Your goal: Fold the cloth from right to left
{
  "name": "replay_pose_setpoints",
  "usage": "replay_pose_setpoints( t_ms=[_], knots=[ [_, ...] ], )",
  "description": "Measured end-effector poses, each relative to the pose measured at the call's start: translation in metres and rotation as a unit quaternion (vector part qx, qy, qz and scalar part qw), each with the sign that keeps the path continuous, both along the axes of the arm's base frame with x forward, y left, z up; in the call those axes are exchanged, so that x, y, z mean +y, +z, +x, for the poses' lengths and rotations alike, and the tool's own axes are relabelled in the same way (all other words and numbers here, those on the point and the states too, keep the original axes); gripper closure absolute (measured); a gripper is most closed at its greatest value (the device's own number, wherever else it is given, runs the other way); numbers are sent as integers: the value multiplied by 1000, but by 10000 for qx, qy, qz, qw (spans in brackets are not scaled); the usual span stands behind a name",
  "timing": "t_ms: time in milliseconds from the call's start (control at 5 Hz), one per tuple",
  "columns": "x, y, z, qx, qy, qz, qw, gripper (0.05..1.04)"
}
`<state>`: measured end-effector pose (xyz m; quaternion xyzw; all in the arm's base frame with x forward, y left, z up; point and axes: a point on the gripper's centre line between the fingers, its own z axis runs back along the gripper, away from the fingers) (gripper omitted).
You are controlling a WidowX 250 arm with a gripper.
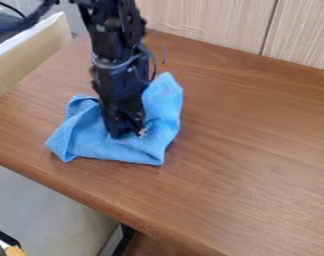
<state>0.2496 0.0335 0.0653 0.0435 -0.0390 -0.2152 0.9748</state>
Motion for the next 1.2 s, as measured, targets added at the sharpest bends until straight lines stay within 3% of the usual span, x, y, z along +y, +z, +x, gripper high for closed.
replay_pose_setpoints(
  t_ms=[400,600,800,1000,1200],
  knots=[
    [5,-8,1,-3,100,-57,9999,1009],
    [5,-7,1,4,101,-84,9999,860],
    [5,-6,3,63,120,-106,9999,670],
    [4,-3,5,76,133,-130,9998,364],
    [0,4,9,65,57,-183,9998,121]
  ],
)
